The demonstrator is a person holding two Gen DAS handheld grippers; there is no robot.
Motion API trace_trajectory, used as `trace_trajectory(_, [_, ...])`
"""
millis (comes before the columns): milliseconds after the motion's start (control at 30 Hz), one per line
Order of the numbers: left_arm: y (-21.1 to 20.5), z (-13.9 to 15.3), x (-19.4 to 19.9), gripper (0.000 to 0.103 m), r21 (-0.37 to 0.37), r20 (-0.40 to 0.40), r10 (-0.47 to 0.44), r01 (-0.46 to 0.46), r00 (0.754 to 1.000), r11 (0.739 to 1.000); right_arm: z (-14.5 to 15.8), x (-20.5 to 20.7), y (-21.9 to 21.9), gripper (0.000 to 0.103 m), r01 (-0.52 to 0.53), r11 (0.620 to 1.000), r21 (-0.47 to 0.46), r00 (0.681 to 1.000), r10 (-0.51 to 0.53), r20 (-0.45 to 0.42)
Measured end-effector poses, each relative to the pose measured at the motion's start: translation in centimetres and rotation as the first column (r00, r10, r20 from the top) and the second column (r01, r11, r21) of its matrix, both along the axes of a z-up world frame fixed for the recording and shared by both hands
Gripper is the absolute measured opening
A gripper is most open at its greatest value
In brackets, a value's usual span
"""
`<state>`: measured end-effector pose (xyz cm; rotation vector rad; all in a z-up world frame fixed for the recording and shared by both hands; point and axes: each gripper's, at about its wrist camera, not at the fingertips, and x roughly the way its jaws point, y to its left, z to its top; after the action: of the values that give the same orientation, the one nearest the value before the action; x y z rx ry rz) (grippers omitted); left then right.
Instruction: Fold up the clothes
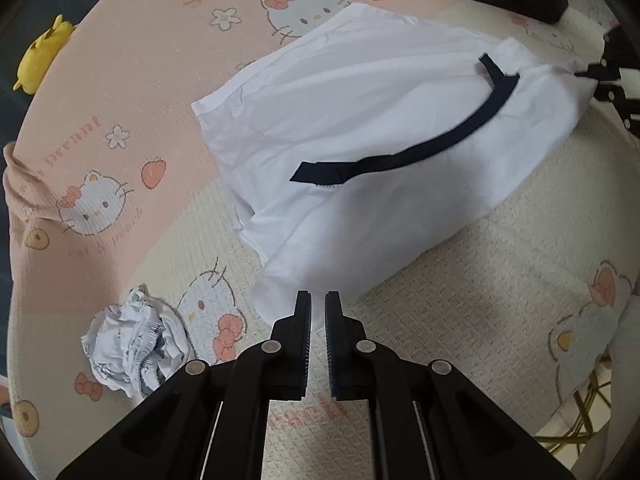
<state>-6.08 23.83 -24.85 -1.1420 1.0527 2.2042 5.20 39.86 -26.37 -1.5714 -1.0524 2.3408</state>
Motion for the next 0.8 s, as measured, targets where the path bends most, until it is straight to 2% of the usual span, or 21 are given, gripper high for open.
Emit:
trace_trajectory(100, [0.0, 0.1, -0.6, 0.006, 0.031, 0.038, 0.013, -0.014, 0.999, 0.999, 0.2, -0.3, 0.3, 0.004, 0.009, 1.0, -0.028, 1.0, -0.008, 0.018])
trace_trajectory(267, [-0.2, 0.7, -2.4, 0.006, 0.098, 0.101, 0.036, -0.046, 0.994, 0.994, 0.9, -1.2, 2.0, 0.004, 0.029, 0.988, -0.153, 0.997, -0.018, 0.072])
trace_trajectory(367, [-0.7, 1.6, -3.4, 0.006, 0.192, 0.18, 0.022, -0.056, 0.984, 0.98, 1.6, -2.0, 3.4, 0.004, 0.072, 0.962, -0.264, 0.993, -0.045, 0.106])
trace_trajectory(433, [-1.4, 2.6, -3.3, 0.006, 0.279, 0.213, -0.012, -0.05, 0.977, 0.959, 1.9, -2.3, 3.8, 0.011, 0.091, 0.954, -0.287, 0.992, -0.061, 0.11])
trace_trajectory(500, [-1.8, 2.7, -3.0, 0.006, 0.294, 0.225, -0.018, -0.05, 0.974, 0.955, 2.3, -2.1, 3.4, 0.034, 0.084, 0.97, -0.229, 0.995, -0.069, 0.074])
trace_trajectory(533, [-2.0, 2.7, -2.8, 0.006, 0.295, 0.234, -0.022, -0.049, 0.972, 0.954, 2.5, -1.7, 2.9, 0.04, 0.059, 0.981, -0.185, 0.998, -0.052, 0.045])
trace_trajectory(567, [-2.2, 2.5, -2.6, 0.006, 0.289, 0.246, -0.026, -0.048, 0.969, 0.956, 2.7, -1.3, 2.3, 0.051, 0.03, 0.99, -0.135, 0.999, -0.028, 0.014])
trace_trajectory(600, [-2.3, 2.0, -2.3, 0.006, 0.262, 0.265, -0.026, -0.046, 0.964, 0.964, 2.6, -0.8, 1.6, 0.057, 0.0, 0.996, -0.084, 1.0, 0.0, -0.002])
trace_trajectory(667, [-2.4, 0.7, -1.6, 0.007, 0.212, 0.284, -0.035, -0.027, 0.958, 0.977, 2.1, 0.1, 0.2, 0.058, -0.062, 0.998, 0.025, 0.998, 0.062, -0.012])
trace_trajectory(700, [-2.3, -0.2, -1.1, 0.007, 0.164, 0.265, -0.037, -0.007, 0.964, 0.986, 1.6, 0.5, -0.5, 0.058, -0.095, 0.992, 0.083, 0.995, 0.096, -0.008])
trace_trajectory(767, [-1.8, -1.9, 0.1, 0.007, 0.042, 0.173, -0.056, 0.049, 0.983, 0.998, 0.3, 1.3, -1.7, 0.059, -0.16, 0.966, 0.204, 0.987, 0.162, 0.007])
trace_trajectory(800, [-1.4, -3.0, 1.2, 0.007, -0.05, 0.09, -0.096, 0.1, 0.991, 0.994, -0.5, 1.7, -2.1, 0.059, -0.19, 0.945, 0.268, 0.981, 0.192, 0.019])
